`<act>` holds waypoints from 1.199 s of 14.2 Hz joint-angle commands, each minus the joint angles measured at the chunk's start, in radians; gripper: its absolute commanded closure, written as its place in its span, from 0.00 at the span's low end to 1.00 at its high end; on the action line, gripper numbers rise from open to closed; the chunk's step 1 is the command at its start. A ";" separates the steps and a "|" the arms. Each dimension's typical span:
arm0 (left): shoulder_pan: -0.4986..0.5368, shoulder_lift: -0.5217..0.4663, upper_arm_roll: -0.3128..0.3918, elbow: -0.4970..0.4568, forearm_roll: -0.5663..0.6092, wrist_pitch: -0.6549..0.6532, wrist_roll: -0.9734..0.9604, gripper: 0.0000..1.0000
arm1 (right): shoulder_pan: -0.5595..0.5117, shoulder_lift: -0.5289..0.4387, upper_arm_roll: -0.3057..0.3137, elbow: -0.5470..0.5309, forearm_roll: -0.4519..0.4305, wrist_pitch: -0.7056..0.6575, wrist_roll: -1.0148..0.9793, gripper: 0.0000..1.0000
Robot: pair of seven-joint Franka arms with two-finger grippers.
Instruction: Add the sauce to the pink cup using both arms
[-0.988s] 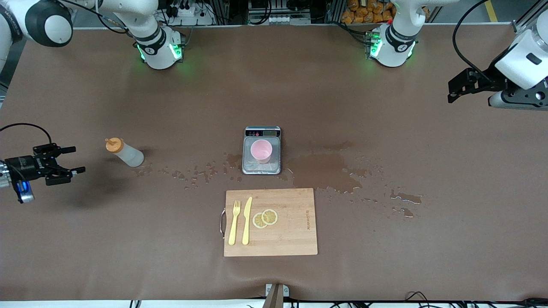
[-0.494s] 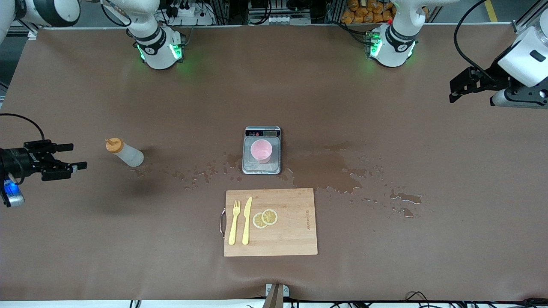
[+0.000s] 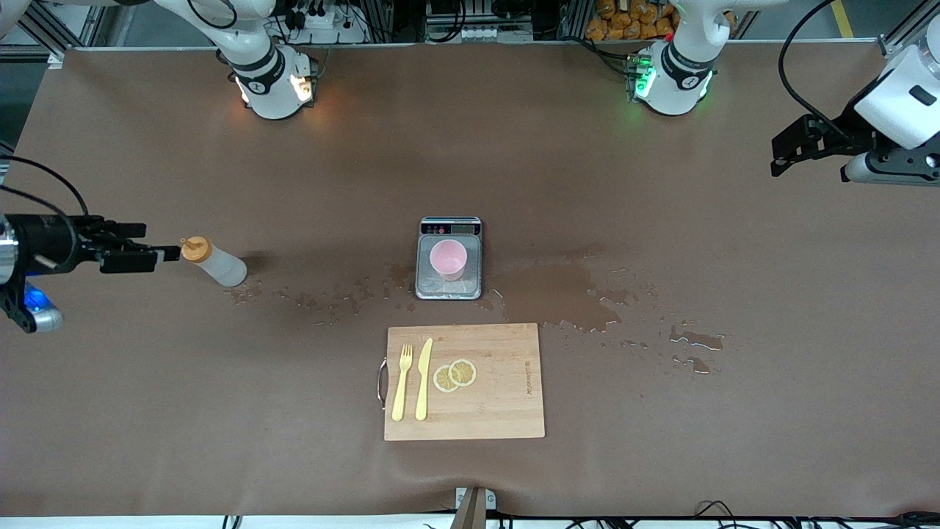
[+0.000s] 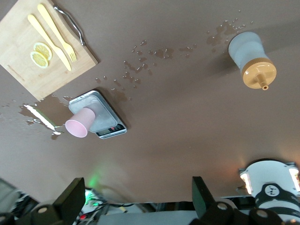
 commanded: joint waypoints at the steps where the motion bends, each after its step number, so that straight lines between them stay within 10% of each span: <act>1: 0.010 -0.009 -0.010 0.004 -0.007 0.003 0.007 0.00 | 0.131 -0.090 -0.006 -0.031 -0.153 0.054 -0.002 0.00; 7: 0.009 -0.009 -0.010 0.002 -0.002 0.004 0.004 0.00 | 0.179 -0.211 -0.011 -0.105 -0.233 0.100 -0.050 0.00; 13: 0.013 -0.009 -0.010 0.002 -0.005 0.006 -0.001 0.00 | 0.162 -0.539 -0.012 -0.600 -0.275 0.434 -0.225 0.00; 17: 0.016 -0.009 -0.008 0.002 -0.010 0.006 -0.001 0.00 | 0.162 -0.566 -0.011 -0.643 -0.278 0.499 -0.230 0.00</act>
